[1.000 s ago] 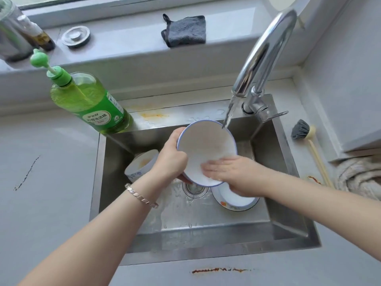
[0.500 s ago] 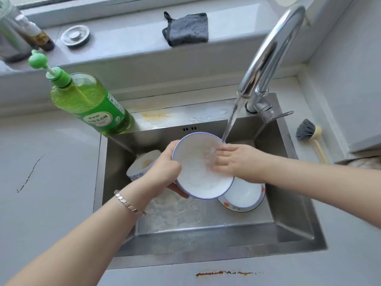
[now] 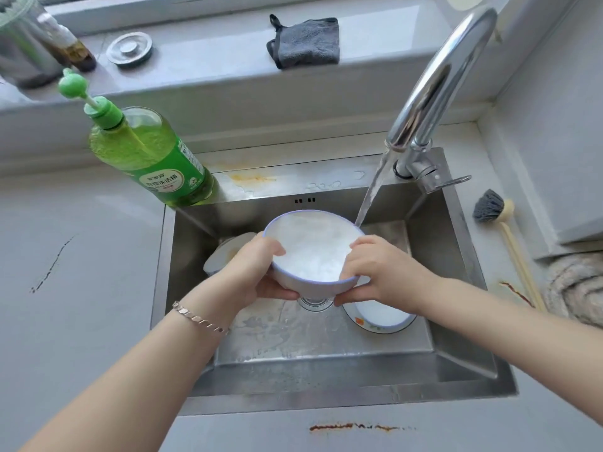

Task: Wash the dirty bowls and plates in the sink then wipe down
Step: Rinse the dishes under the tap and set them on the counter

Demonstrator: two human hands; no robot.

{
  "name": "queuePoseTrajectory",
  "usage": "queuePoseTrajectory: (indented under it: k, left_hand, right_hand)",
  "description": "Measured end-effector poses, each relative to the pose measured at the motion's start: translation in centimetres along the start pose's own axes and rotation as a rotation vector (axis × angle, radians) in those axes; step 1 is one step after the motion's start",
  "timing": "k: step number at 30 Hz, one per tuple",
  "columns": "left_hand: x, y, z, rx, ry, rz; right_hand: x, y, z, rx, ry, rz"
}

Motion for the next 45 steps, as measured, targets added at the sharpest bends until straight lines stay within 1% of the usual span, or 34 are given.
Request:
queuePoseTrajectory:
  k: [1, 2, 4, 5, 6, 7, 8, 9, 10, 12, 13, 15, 16, 17, 19, 21, 23, 24, 25, 26, 28, 29, 30, 31, 33, 34, 35, 36, 37, 39, 41, 42, 43, 45]
  left_hand:
    - [-0.4, -0.2, -0.2, -0.008, -0.06, -0.001]
    - [-0.7, -0.4, -0.4, -0.03, -0.119, 0.017]
    - [-1.0, -1.2, -0.4, -0.054, -0.164, 0.151]
    - [-0.8, -1.6, -0.1, -0.043, -0.119, 0.27]
    - [-0.2, -1.8, 0.2, -0.024, -0.023, 0.437]
    - [0.6, -1.8, 0.5, -0.015, 0.106, 0.603]
    - [1.3, -1.5, 0.7, -0.032, 0.246, 0.704]
    - [1.8, -0.9, 0.6, -0.075, 0.352, 0.714]
    - [1.9, -0.3, 0.4, -0.128, 0.401, 0.653]
    - [2.2, 0.7, -0.1, -0.19, 0.409, 0.394]
    - [2.2, 1.1, 0.1, -0.167, 0.411, 0.264]
    - [2.0, 1.8, 0.8, -0.055, 0.396, 0.085]
    - [1.8, 2.3, 1.3, 0.007, 0.383, 0.041]
    - [1.6, 2.9, 1.6, 0.058, 0.372, 0.015]
    - [1.5, 4.1, 1.8, 0.117, 0.36, -0.028]
    - [1.6, 5.1, 2.0, 0.117, 0.365, -0.104]
    - [1.9, 5.8, 1.8, 0.107, 0.386, -0.142]
    - [2.1, 5.9, 1.6, 0.115, 0.4, -0.144]
    - [2.2, 5.9, 1.5, 0.12, 0.411, -0.142]
    - [2.3, 5.8, 1.4, 0.117, 0.421, -0.139]
    - [2.1, 5.7, 1.3, 0.109, 0.432, -0.1]
    - [1.9, 5.7, 1.2, 0.106, 0.433, -0.085]
    - [1.8, 5.7, 1.2, 0.103, 0.435, -0.08]
    - [1.7, 5.7, 1.2, 0.097, 0.44, -0.084]
    - [1.8, 5.8, 1.1, 0.084, 0.462, -0.097]
    - [2.0, 5.8, 1.1, 0.085, 0.471, -0.099]
    - [2.1, 5.6, 1.1, 0.088, 0.477, -0.1]
    - [2.3, 5.5, 1.1, 0.091, 0.48, -0.097]
    - [2.4, 5.4, 1.1, 0.096, 0.478, -0.091]
    - [2.3, 4.9, 1.3, 0.11, 0.448, -0.126]
    - [2.0, 4.8, 1.6, 0.097, 0.36, -0.226]
    - [1.8, 4.9, 1.9, 0.082, 0.304, -0.273]
    - [1.6, 5.0, 2.2, 0.068, 0.244, -0.311]
    - [1.5, 5.7, 2.9, 0.039, 0.157, -0.321]
  right_hand:
    - [0.1, 0.1, -0.1, 0.036, 0.054, 0.107]
    - [0.0, 0.1, -0.1, 0.025, 0.106, 0.219]
    - [-0.1, 0.5, -0.1, -0.016, 0.246, 0.442]
    - [0.2, 1.0, -0.3, -0.069, 0.344, 0.566]
    - [0.6, 1.6, -0.4, -0.124, 0.44, 0.68]
    - [1.1, 2.3, -0.5, -0.166, 0.515, 0.768]
    - [1.5, 2.5, -0.3, -0.183, 0.57, 0.834]
    - [1.9, 2.5, -0.1, -0.182, 0.615, 0.9]
    - [2.4, 2.4, 0.2, -0.168, 0.648, 0.976]
    - [3.5, 1.8, 0.8, -0.109, 0.704, 1.086]
    - [4.2, 1.5, 1.1, -0.059, 0.746, 1.103]
    - [5.7, 1.0, 1.6, 0.102, 0.886, 1.052]
    - [6.3, 0.6, 1.8, 0.173, 0.942, 0.979]
    - [6.6, 0.3, 2.1, 0.206, 0.982, 0.868]
    - [6.2, 0.2, 2.6, 0.191, 0.986, 0.606]
    - [4.6, -0.2, 2.8, 0.168, 0.887, 0.268]
    - [2.2, -0.9, 3.0, 0.225, 0.668, -0.049]
    - [1.4, -1.1, 3.0, 0.266, 0.567, -0.135]
    - [1.6, -1.3, 2.9, 0.261, 0.521, -0.127]
    - [2.6, -1.3, 2.8, 0.212, 0.547, -0.047]
    - [5.3, -0.8, 2.3, 0.117, 0.733, 0.243]
    - [6.1, -0.4, 2.2, 0.083, 0.806, 0.316]
    - [5.8, -0.4, 2.4, 0.066, 0.806, 0.291]
    - [4.4, -0.8, 2.8, 0.082, 0.726, 0.164]
    - [1.3, -1.3, 3.5, 0.171, 0.507, -0.145]
    - [0.5, -1.4, 3.6, 0.203, 0.443, -0.228]
    - [0.8, -1.8, 3.9, 0.184, 0.435, -0.211]
    - [1.9, -2.0, 4.0, 0.146, 0.49, -0.112]
    - [3.0, -2.1, 4.0, 0.085, 0.573, 0.041]
    - [5.5, -1.6, 3.0, 0.005, 0.782, 0.449]
    - [6.7, -0.7, 1.0, 0.027, 0.946, 0.864]
    - [6.8, -0.1, -0.1, 0.02, 0.989, 1.018]
    - [6.8, 0.5, -1.2, 0.001, 1.003, 1.12]
    - [7.2, 1.0, -3.0, -0.022, 0.983, 1.197]
Point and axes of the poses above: each hand's wrist, its own z-axis towards the middle knuckle, its own y-axis out of the palm, x = y × z, the point moved 6 cm from there along z, towards the middle knuckle, and after that the axes turned 15 degrees about -z, right-handed, at the moved point
